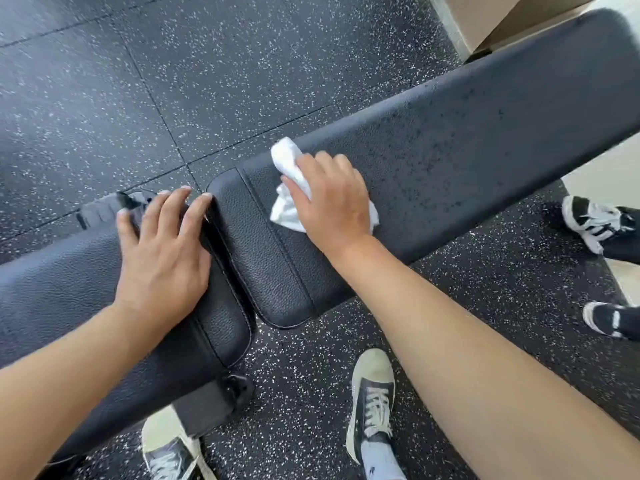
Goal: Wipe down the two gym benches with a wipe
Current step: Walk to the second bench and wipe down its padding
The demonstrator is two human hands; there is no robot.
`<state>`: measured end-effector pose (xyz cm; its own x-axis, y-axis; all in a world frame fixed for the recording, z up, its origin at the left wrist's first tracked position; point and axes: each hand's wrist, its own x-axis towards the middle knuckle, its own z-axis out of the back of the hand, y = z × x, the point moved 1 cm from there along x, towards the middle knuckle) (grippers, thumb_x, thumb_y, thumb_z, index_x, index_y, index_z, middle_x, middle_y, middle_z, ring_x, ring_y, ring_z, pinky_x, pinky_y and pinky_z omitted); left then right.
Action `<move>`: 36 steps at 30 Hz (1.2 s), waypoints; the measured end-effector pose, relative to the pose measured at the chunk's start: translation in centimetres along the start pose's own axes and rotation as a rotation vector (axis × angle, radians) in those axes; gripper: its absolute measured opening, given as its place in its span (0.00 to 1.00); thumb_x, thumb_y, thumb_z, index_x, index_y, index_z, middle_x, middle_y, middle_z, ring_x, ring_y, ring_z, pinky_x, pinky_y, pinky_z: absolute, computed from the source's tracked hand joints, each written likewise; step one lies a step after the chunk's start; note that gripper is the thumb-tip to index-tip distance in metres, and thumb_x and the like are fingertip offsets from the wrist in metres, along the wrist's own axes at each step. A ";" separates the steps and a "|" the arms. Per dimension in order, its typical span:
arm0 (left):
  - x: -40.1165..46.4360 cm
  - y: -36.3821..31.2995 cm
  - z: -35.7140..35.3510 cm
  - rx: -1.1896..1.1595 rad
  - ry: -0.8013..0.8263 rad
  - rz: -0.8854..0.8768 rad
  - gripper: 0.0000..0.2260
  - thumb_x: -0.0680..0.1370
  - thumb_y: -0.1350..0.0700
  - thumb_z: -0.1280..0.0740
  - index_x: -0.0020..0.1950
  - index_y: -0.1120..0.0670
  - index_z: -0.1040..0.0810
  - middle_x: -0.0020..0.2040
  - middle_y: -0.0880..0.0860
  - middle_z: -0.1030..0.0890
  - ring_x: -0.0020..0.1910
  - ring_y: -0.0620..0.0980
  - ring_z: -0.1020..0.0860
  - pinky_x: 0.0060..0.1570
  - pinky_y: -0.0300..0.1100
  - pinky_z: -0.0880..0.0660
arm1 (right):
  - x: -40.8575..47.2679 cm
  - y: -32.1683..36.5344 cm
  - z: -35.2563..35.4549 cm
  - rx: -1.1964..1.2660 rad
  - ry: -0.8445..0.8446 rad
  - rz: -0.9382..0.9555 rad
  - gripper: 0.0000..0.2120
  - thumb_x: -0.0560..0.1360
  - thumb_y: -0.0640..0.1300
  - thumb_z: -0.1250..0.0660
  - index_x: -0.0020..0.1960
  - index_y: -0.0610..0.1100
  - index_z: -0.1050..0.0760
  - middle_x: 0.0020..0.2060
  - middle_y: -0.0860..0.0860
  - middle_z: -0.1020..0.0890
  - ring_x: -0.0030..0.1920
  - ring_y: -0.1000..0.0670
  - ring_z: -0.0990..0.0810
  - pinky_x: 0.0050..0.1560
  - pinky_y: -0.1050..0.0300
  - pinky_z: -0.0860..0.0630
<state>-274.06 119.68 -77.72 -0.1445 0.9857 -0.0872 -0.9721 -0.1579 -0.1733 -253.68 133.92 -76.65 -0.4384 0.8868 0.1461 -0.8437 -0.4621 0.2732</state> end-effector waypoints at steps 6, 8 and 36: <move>1.7 -1.9 0.6 -0.026 0.062 -0.142 0.33 0.73 0.57 0.44 0.80 0.52 0.33 0.82 0.57 0.36 0.78 0.64 0.35 0.74 0.68 0.38 | -3.0 1.2 0.4 -0.035 0.018 0.001 0.14 0.77 0.54 0.30 0.58 0.48 0.21 0.45 0.49 0.21 0.46 0.44 0.24 0.43 0.48 0.29; 2.8 -2.9 0.5 -0.163 0.023 -0.090 0.27 0.76 0.56 0.44 0.76 0.54 0.31 0.81 0.58 0.34 0.78 0.63 0.35 0.77 0.62 0.39 | -6.5 0.4 1.1 -0.009 0.008 0.066 0.12 0.75 0.51 0.26 0.55 0.47 0.20 0.41 0.49 0.22 0.42 0.44 0.25 0.38 0.49 0.31; 4.2 -4.4 -2.2 -0.106 -0.121 -0.055 0.29 0.79 0.53 0.44 0.78 0.65 0.37 0.79 0.65 0.33 0.79 0.65 0.36 0.81 0.57 0.42 | -6.3 -3.8 0.1 0.160 -0.111 0.056 0.08 0.75 0.46 0.24 0.49 0.42 0.19 0.43 0.45 0.23 0.43 0.44 0.29 0.42 0.49 0.33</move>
<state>-269.95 124.42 -79.48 -0.1194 0.9919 0.0433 -0.9551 -0.1029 -0.2779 -247.68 130.12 -78.49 -0.4392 0.8578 0.2668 -0.7549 -0.5134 0.4081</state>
